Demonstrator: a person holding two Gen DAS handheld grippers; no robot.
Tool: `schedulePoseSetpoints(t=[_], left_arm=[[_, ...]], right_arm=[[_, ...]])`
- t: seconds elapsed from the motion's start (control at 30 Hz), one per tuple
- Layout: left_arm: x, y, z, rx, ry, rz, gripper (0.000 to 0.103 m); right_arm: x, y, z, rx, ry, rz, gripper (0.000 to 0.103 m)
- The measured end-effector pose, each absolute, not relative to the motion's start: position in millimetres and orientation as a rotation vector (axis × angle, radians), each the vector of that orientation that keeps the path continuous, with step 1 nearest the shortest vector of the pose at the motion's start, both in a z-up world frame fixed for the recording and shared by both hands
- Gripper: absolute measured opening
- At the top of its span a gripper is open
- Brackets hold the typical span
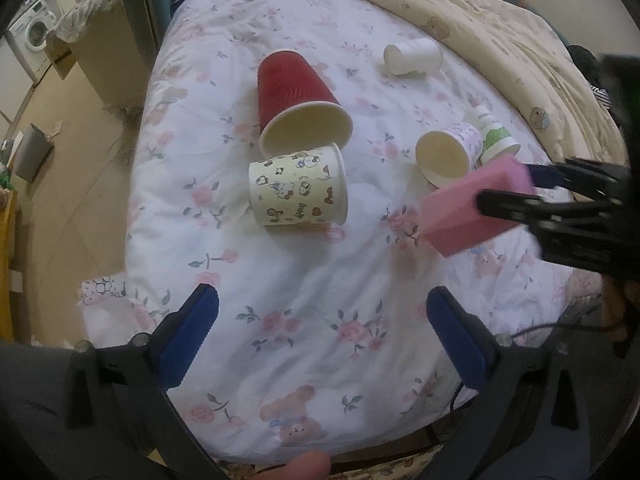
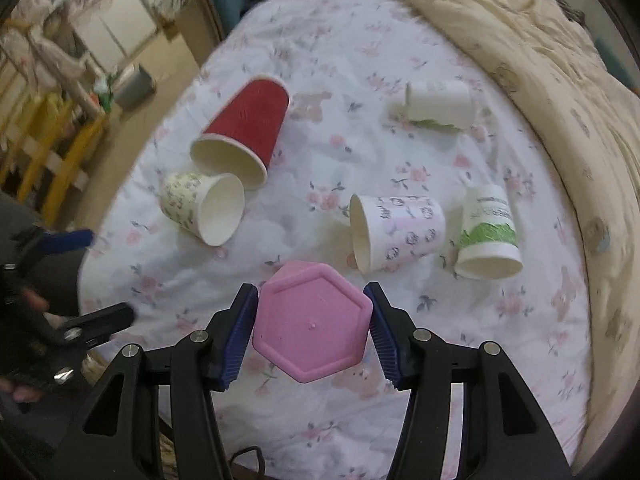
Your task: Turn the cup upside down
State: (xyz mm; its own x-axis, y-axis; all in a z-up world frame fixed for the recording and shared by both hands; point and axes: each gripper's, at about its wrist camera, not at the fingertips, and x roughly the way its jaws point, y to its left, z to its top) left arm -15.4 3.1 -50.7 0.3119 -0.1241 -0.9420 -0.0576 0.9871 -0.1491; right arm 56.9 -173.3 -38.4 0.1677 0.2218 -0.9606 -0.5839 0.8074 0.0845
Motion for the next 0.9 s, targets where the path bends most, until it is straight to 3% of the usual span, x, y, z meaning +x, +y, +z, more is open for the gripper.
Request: schedulePoseSetpoints(t=[0.3, 0.67, 0.77, 0.9], left_arm=[[-16.4, 9.6, -49.7, -0.164, 1.278, -0.026, 0.103], [-15.1, 6.6, -49.5, -0.178, 1.285, -0.048, 0.103], [-15.8, 6.4, -48.6, -0.177, 1.275, -0.047, 0.103], [-18.7, 8.4, -46.2, -0.19, 1.256, -0.042, 0.103]], right_arm=[[61.0, -139.4, -72.8, -0.52, 1.322, 0.564, 0.057], [67.2, -144.3, -73.5, -0.437, 1.343, 0.563, 0.059], [67.2, -153.0, -64.6, -0.336, 1.347, 0.585, 0.082], [56.5, -174.7, -35.0, -0.201, 1.279, 0.591, 0.089]])
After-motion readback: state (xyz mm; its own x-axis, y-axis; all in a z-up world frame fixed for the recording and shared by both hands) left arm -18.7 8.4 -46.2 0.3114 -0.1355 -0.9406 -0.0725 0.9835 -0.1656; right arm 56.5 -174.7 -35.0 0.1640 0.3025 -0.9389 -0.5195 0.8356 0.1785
